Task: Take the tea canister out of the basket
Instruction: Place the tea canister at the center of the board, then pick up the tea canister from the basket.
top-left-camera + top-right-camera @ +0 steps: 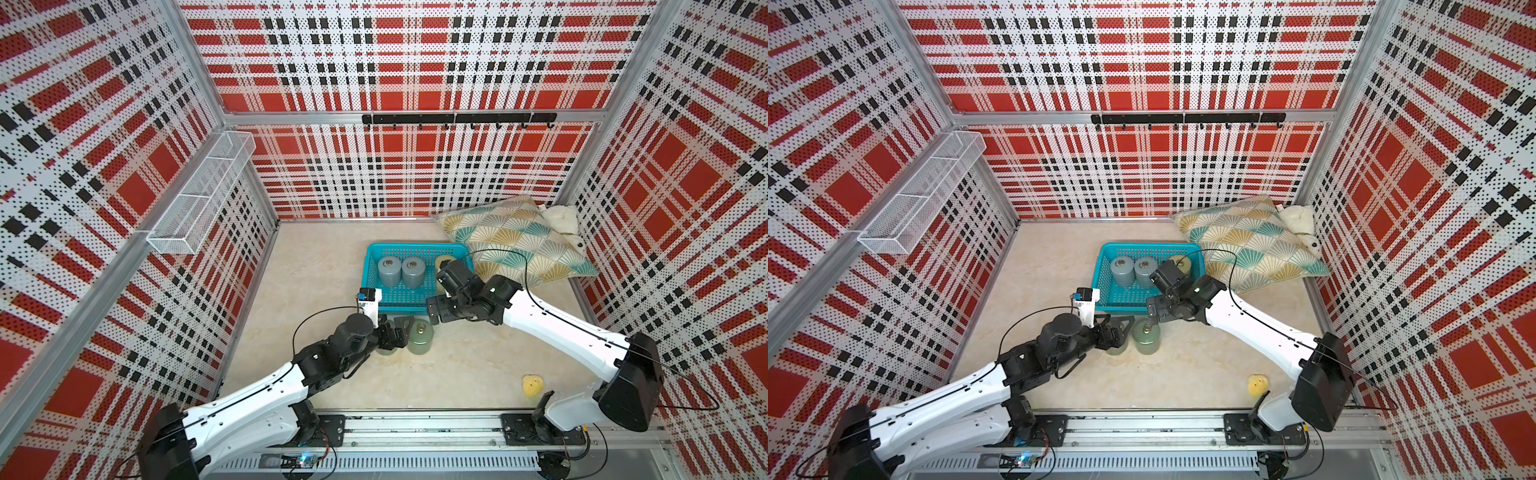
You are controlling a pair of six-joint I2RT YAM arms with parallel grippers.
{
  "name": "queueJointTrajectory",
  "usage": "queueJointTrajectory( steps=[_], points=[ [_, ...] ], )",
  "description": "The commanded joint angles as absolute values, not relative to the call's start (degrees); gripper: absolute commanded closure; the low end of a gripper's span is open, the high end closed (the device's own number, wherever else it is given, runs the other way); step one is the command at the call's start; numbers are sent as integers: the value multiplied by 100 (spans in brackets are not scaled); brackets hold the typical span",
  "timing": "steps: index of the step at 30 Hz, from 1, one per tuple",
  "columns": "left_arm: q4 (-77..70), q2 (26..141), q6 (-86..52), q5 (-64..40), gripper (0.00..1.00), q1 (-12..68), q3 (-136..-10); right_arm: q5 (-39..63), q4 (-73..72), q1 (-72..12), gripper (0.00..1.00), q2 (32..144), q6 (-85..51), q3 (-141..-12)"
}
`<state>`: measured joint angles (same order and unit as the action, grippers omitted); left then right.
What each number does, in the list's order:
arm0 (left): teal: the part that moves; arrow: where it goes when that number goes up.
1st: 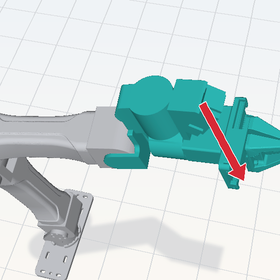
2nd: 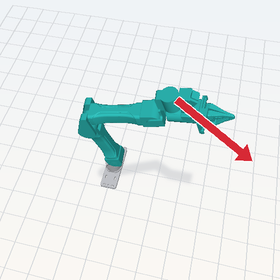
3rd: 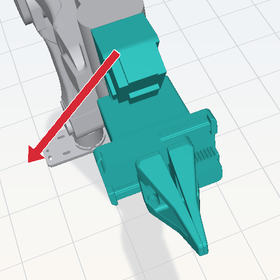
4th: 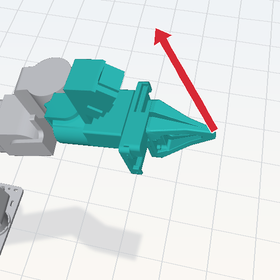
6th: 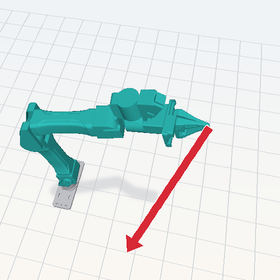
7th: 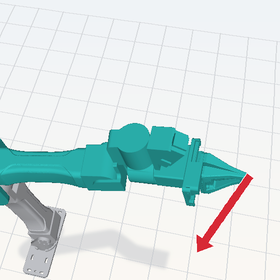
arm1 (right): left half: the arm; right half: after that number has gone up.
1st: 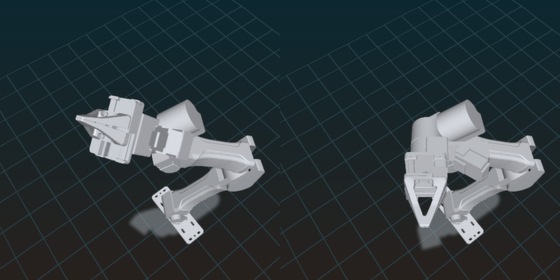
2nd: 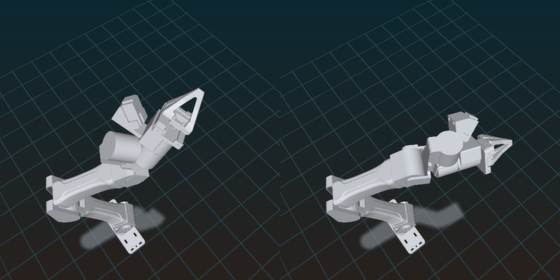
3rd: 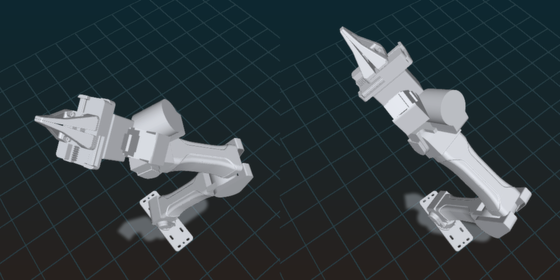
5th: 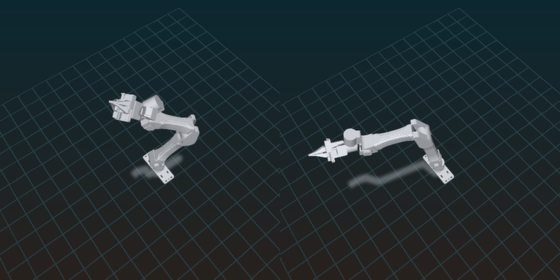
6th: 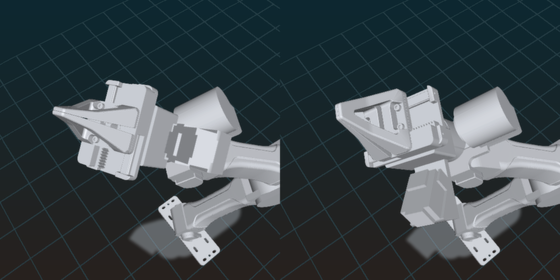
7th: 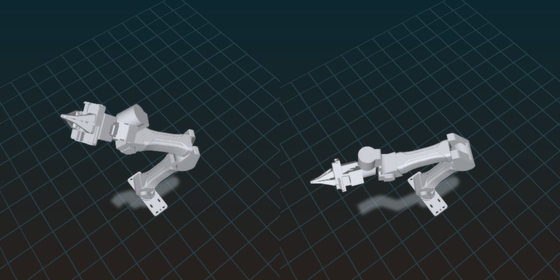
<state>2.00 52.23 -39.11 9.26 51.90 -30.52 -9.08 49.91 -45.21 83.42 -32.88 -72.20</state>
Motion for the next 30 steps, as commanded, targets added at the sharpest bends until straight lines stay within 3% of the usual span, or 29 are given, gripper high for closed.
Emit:
queueJointTrajectory(
  steps=[1, 10, 30],
  points=[
    [-196, 5364, -3721, 765, 0, 5236, -3225, -906, 4943, -4291, 0, 8306, -2985, -7285],
    [-503, 5631, -3468, 466, 0, 5267, -3294, -611, 4764, -3599, 0, 9104, -2704, -7650],
    [-590, 5691, -3309, 249, 0, 5282, -3237, -517, 5182, -3208, 0, 10748, -2469, -8847]
  ],
)
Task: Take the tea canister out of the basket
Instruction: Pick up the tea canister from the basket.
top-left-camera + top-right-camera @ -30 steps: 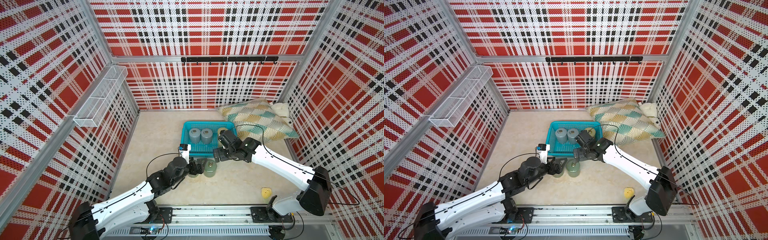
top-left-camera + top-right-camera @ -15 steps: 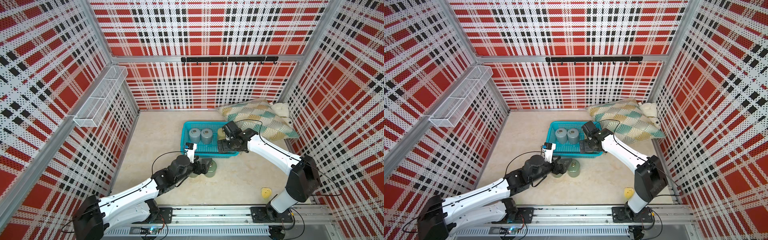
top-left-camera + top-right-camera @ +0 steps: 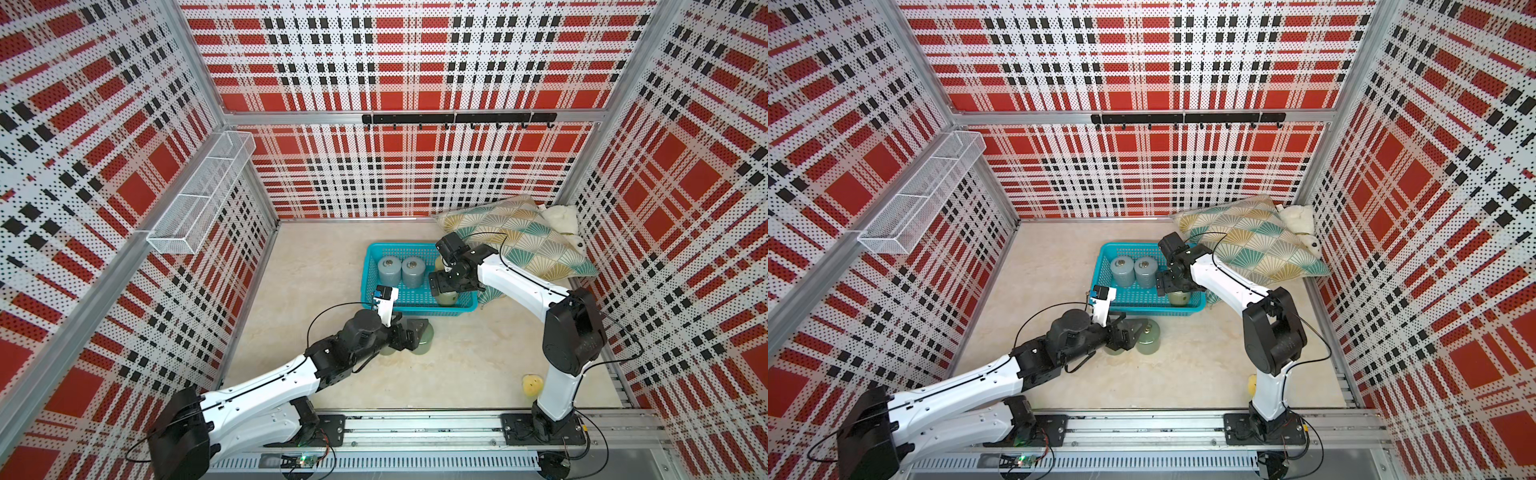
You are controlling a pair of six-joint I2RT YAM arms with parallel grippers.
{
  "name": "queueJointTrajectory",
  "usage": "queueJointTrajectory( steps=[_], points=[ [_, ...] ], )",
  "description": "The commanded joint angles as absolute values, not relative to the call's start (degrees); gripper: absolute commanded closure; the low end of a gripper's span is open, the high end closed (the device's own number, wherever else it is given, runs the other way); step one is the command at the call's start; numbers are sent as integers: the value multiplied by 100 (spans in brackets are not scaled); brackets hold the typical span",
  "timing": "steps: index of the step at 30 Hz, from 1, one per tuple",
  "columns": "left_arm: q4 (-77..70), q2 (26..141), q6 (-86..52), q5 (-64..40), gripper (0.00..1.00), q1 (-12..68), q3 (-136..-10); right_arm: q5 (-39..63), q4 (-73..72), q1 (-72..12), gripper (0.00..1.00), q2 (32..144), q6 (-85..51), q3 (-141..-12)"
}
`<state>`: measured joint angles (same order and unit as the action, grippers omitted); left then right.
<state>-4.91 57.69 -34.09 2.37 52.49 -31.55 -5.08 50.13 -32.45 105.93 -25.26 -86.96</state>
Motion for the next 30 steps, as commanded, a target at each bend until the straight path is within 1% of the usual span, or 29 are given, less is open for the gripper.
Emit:
queueJointTrajectory(
  steps=[1, 16, 30],
  points=[
    [-581, 5669, -3306, 290, 0, 5278, -3234, -534, 5212, -3210, 0, 10800, -2462, -8874],
    [-568, 5576, -3316, 328, 0, 5287, -3190, -834, 5475, -3191, 0, 11427, -2444, -9218],
    [-589, 5526, -3306, 294, 1, 5300, -3140, -620, 5292, -3095, 0, 11909, -2478, -9522]
  ],
)
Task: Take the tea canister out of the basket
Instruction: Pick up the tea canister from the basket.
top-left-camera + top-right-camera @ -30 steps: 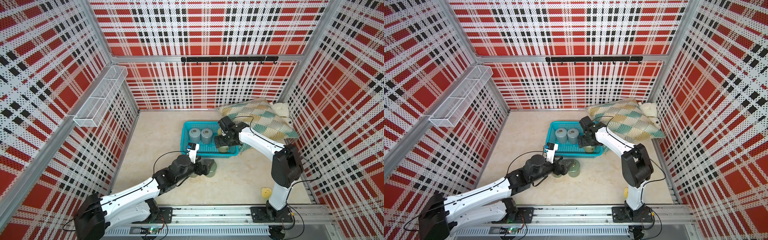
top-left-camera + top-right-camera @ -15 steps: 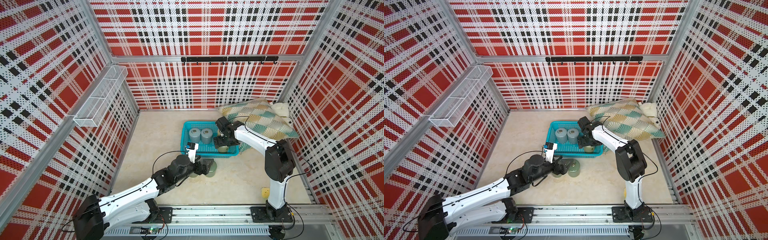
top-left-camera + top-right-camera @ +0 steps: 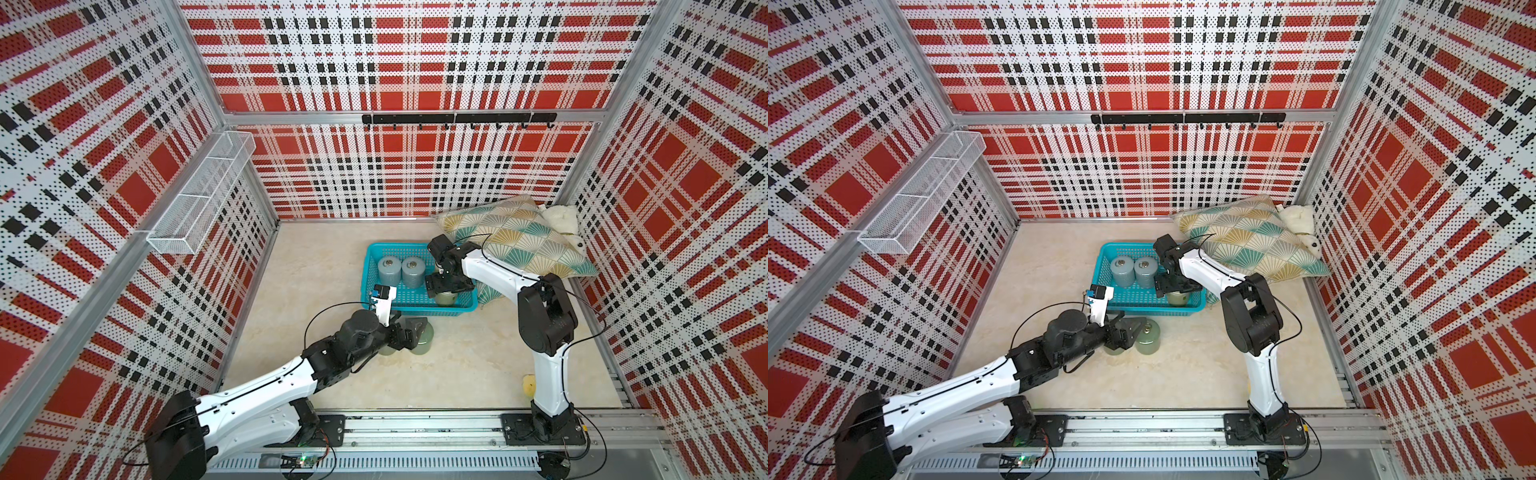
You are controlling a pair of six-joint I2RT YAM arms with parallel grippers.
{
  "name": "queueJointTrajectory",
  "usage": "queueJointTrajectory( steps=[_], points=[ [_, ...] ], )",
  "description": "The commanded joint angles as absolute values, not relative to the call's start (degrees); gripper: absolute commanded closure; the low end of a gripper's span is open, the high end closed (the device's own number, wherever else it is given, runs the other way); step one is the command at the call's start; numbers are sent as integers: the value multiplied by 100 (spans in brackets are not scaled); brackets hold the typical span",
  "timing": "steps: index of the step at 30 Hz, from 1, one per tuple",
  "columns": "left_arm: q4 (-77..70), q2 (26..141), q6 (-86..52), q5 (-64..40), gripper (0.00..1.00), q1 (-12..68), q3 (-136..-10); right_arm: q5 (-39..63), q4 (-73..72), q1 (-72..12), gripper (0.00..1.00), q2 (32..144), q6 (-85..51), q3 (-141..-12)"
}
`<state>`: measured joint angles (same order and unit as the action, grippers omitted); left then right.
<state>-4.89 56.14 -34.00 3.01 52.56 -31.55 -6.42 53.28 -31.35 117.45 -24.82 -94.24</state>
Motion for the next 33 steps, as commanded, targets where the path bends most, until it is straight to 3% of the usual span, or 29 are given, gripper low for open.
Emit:
queueJointTrajectory(
  steps=[1, 7, 16, 33],
  points=[
    [-592, 5528, -3305, 299, 0, 5298, -3138, -631, 5283, -3085, 0, 11929, -2479, -9524],
    [-579, 5487, -3296, 311, 0, 5306, -3138, -584, 5217, -3087, 0, 11966, -2477, -9475],
    [-544, 5462, -3305, 356, 1, 5306, -3138, -447, 5104, -3101, 36, 11775, -2487, -9292],
    [-456, 5355, -3397, 404, 0, 5317, -3108, -873, 5707, -3509, 35, 10774, -2381, -9556]
  ],
)
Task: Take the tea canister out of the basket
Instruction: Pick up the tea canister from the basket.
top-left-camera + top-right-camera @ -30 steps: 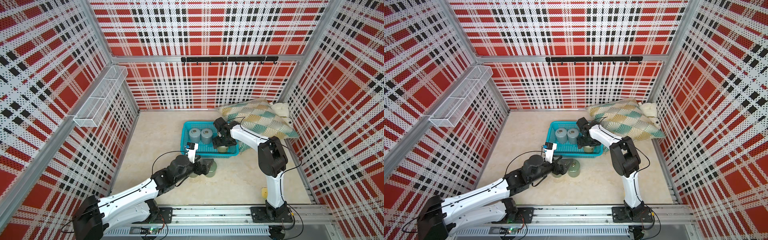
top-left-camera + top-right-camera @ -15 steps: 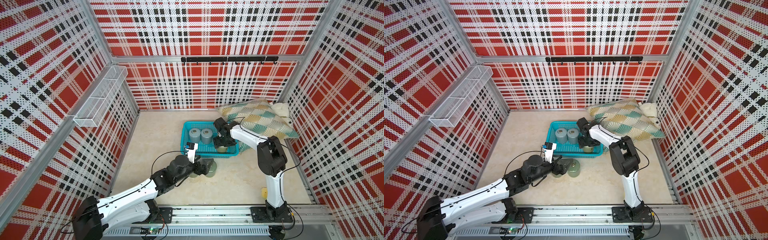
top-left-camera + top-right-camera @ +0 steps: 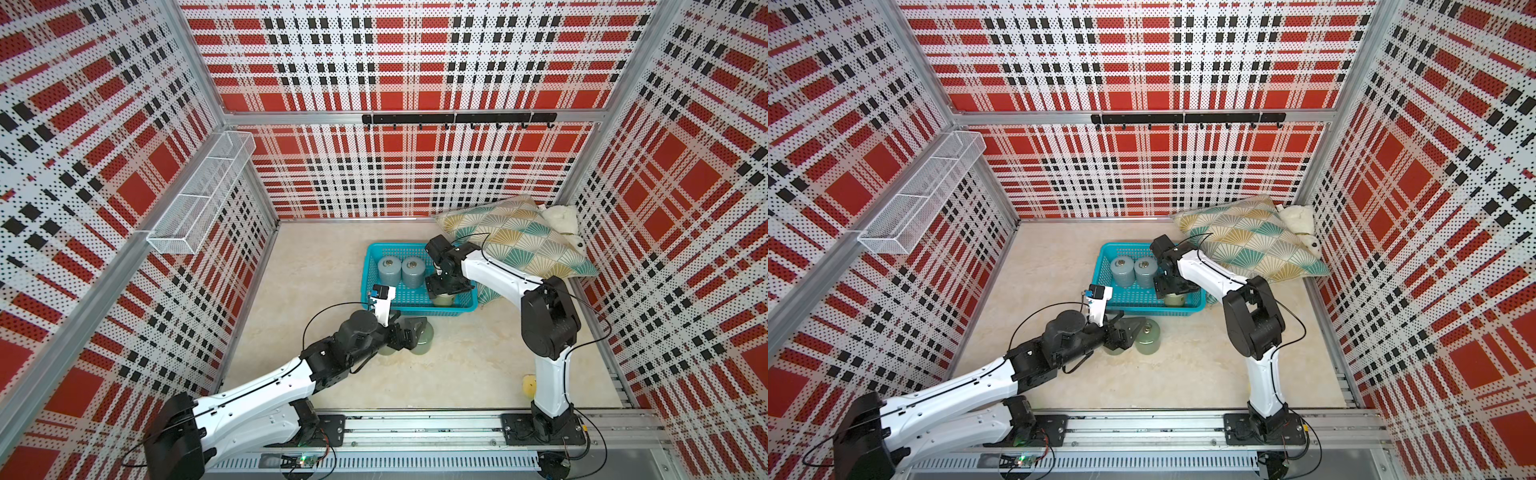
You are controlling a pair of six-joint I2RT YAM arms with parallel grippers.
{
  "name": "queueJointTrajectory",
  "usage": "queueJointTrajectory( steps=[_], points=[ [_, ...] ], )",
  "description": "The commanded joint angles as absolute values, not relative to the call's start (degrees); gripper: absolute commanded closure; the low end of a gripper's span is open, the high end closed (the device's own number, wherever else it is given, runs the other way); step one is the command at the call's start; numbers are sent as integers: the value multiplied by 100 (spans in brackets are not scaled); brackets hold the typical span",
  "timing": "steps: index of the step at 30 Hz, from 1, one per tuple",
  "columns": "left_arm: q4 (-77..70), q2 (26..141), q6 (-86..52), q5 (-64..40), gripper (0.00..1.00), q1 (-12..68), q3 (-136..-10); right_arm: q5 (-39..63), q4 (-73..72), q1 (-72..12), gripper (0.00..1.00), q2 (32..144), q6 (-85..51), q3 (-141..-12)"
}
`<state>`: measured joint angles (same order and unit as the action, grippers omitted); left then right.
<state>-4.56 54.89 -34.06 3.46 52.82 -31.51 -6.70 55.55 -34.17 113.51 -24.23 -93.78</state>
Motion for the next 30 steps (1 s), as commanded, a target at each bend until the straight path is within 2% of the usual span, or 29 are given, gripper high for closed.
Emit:
queueJointTrajectory(
  steps=[1, 13, 30],
  points=[
    [-456, 5327, -3409, 396, 0, 5317, -3104, -888, 5734, -3538, 35, 10693, -2377, -9567],
    [-392, 5203, -3511, 430, 0, 5330, -3076, -911, 6191, -4046, 36, 9559, -2641, -9240],
    [-224, 5185, -3533, 538, 0, 5353, -3188, -888, 6178, -4789, 35, 8051, -3525, -7545]
  ],
)
